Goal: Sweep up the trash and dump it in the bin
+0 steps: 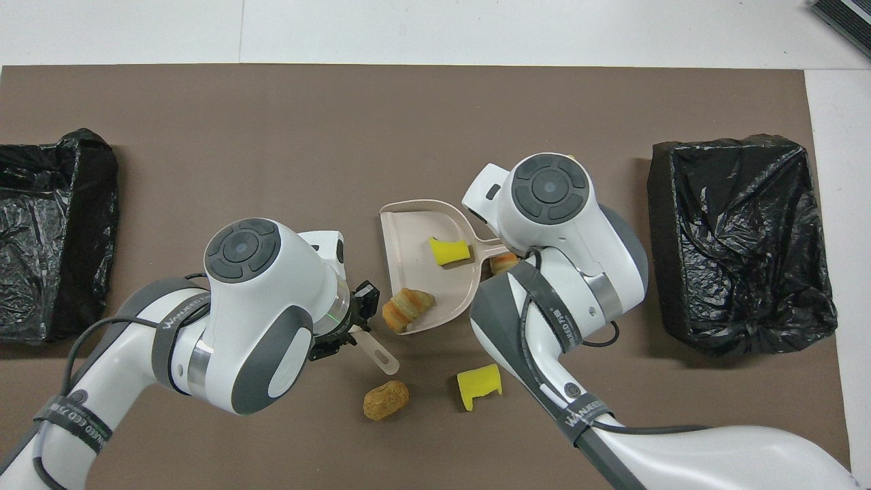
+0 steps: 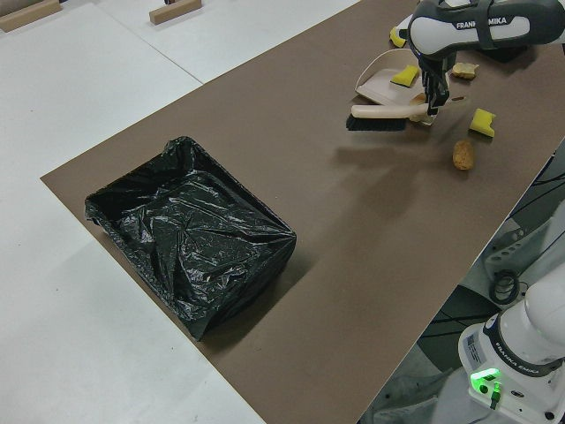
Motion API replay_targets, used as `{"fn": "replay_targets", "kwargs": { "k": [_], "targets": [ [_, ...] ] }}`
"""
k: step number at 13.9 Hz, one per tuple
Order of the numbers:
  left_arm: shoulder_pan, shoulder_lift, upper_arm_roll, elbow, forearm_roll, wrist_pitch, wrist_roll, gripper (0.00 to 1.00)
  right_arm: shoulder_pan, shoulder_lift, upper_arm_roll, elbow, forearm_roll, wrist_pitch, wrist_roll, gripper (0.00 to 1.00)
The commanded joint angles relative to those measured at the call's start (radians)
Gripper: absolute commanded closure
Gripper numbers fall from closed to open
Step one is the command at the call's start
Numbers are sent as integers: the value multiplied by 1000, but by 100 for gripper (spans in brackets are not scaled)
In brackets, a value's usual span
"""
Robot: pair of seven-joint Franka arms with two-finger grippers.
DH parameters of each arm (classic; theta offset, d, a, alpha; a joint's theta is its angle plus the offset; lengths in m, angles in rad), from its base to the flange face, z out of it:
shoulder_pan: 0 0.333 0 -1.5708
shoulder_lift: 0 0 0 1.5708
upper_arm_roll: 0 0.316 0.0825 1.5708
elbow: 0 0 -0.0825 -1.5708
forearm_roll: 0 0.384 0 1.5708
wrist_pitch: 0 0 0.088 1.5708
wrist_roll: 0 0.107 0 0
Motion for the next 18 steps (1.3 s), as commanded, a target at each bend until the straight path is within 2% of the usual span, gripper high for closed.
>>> {"fn": "replay_targets", "kwargs": {
  "k": [1,3,6,12,18],
  "targets": [
    [-4,-41,-8,-15,1,-74,-175,100,-18,-56,9,-82,-11,33,-88,100],
    [-12,-57,-13,-25,-1,-102,-293,100,-18,-77,9,-117,-21,45,-143,100],
    [-59,-69,-13,-35,-12,-106,-521,100,-8,-128,9,-221,-64,109,-157,100],
    [-168,-149,-17,-146,-177,-70,-559,100,35,-211,12,-353,-66,125,-225,100],
    [-288,-226,-20,-270,-271,107,-609,100,36,-249,12,-435,-63,163,-226,100]
  ]
}}
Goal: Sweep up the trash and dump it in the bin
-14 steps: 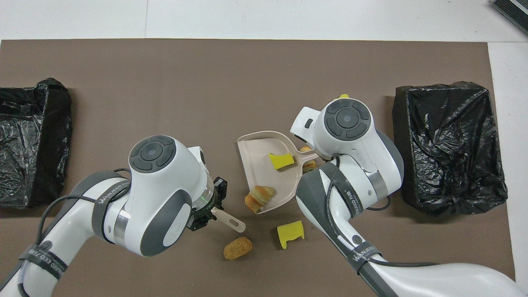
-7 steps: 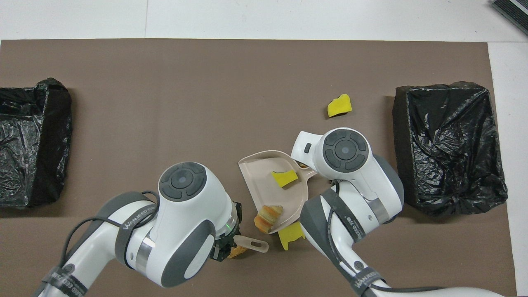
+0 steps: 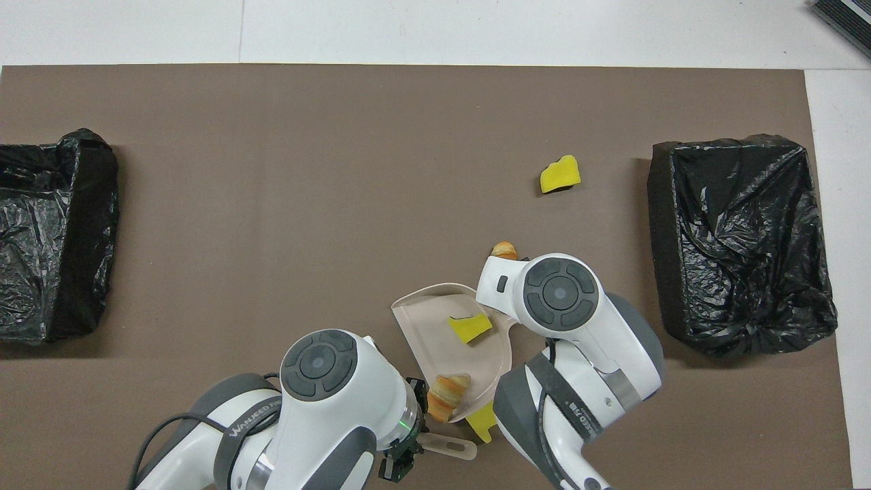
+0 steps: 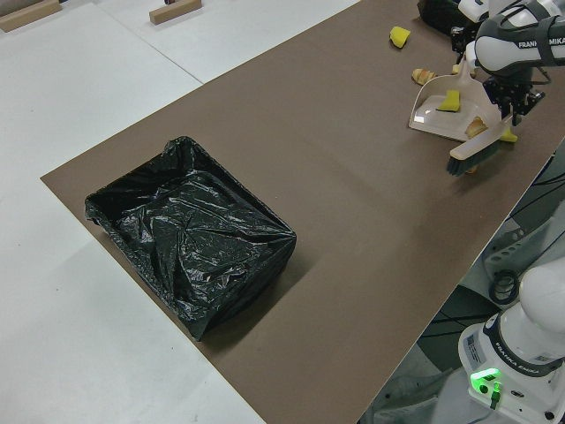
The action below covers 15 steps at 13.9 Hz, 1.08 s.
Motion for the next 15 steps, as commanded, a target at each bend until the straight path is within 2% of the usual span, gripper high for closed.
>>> {"fn": "replay_targets", "kwargs": {
  "k": [1,6,10,15],
  "targets": [
    [-93,-62,14,-75,-37,105,6,100,-9,-35,4,-76,-14,67,-35,100],
    [-195,-55,13,-147,-86,186,148,100,-8,-27,4,-87,-8,113,0,100],
    [-198,-56,16,-158,-86,200,321,100,-15,-23,4,-89,1,124,7,100],
    [-189,-44,20,-158,-86,252,649,100,-58,0,4,-76,10,168,9,100]
  ]
}}
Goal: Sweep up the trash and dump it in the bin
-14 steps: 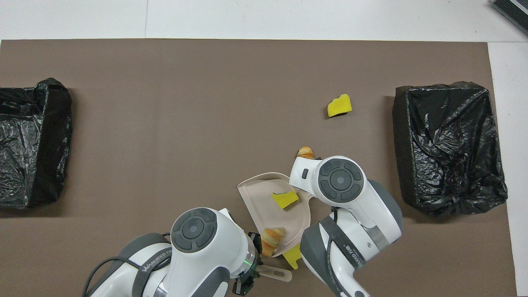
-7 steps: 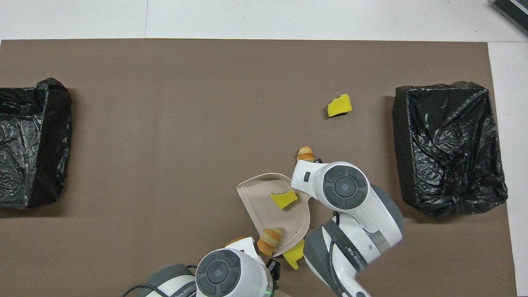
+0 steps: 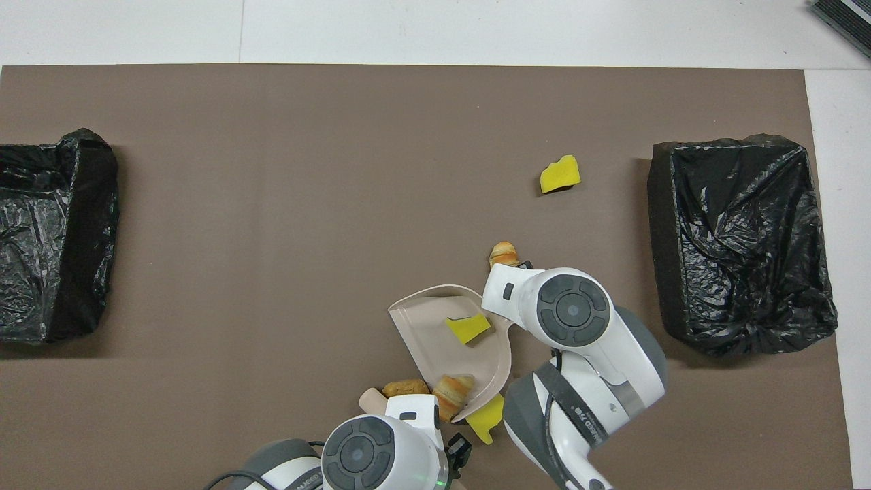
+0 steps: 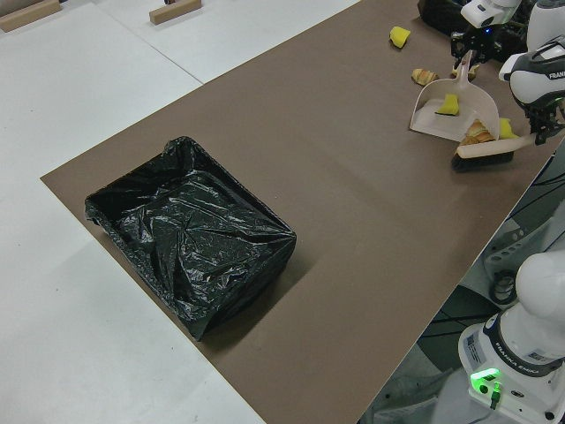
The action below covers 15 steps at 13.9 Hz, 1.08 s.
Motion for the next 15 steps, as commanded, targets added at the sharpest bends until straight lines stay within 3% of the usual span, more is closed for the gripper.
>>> {"fn": "replay_targets", "kwargs": {
  "k": [1,5,13,15],
  "targets": [
    [13,-15,10,-29,-21,57,203,100,-44,9,8,-10,6,57,8,100],
    [24,14,10,-18,-21,187,420,100,-47,21,6,9,10,60,8,100],
    [194,31,12,6,-8,103,675,100,-84,26,6,24,78,67,-5,100],
    [261,31,13,52,49,4,675,100,-99,23,8,29,104,68,-13,100]
  ]
}}
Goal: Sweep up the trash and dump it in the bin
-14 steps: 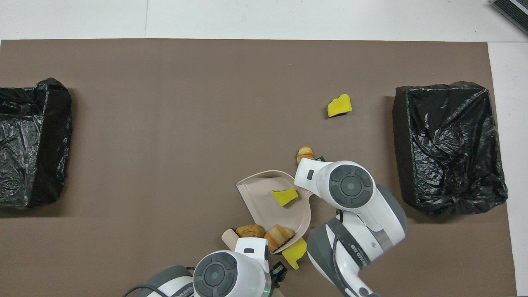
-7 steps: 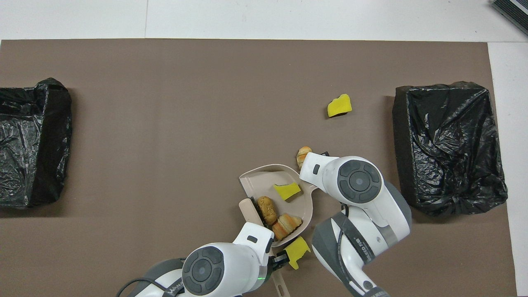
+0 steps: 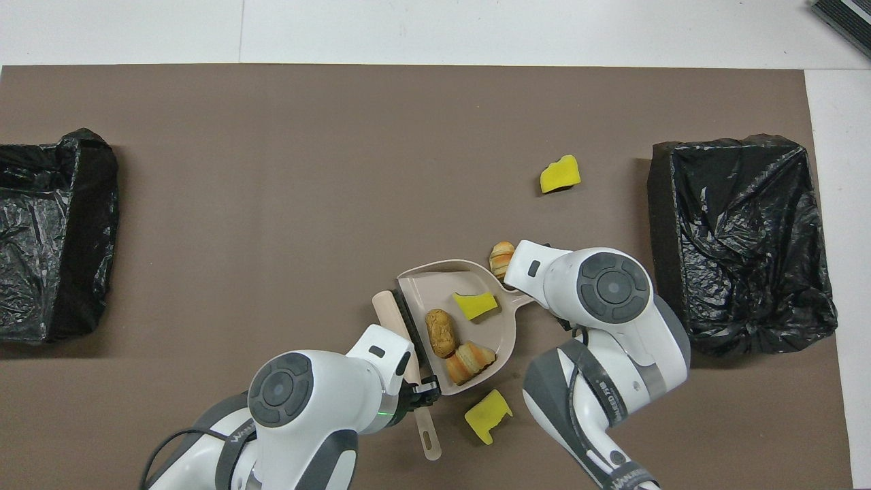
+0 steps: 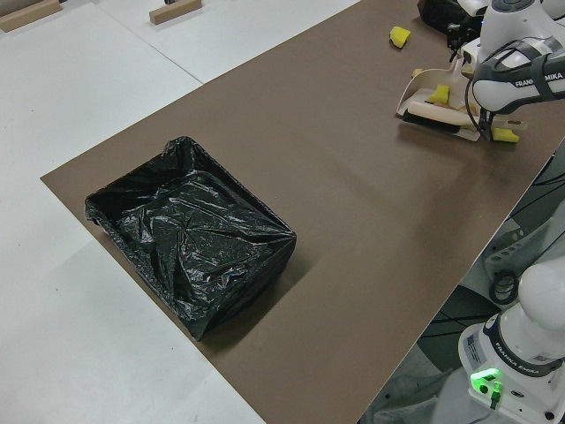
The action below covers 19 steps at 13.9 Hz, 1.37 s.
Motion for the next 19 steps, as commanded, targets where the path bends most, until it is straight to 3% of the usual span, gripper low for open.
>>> {"fn": "replay_targets", "kwargs": {
  "k": [1,3,7,12,16,19],
  "targets": [
    [98,0,-6,69,88,-147,15,100,-30,7,10,16,38,16,-15,100],
    [147,0,-6,97,161,-202,9,100,-38,-7,8,16,40,13,-17,100],
    [138,-3,-9,105,313,-224,-51,100,-105,-75,7,16,90,-11,-77,100],
    [73,-23,-17,74,345,-227,-38,100,-223,-115,-4,116,188,-180,-199,100],
    [-23,-52,-17,11,347,-213,-48,100,-358,-154,-7,189,192,-281,-251,100],
    [-38,-41,-20,-12,347,-195,-52,100,-468,-155,-10,246,192,-347,-316,100]
  ]
}}
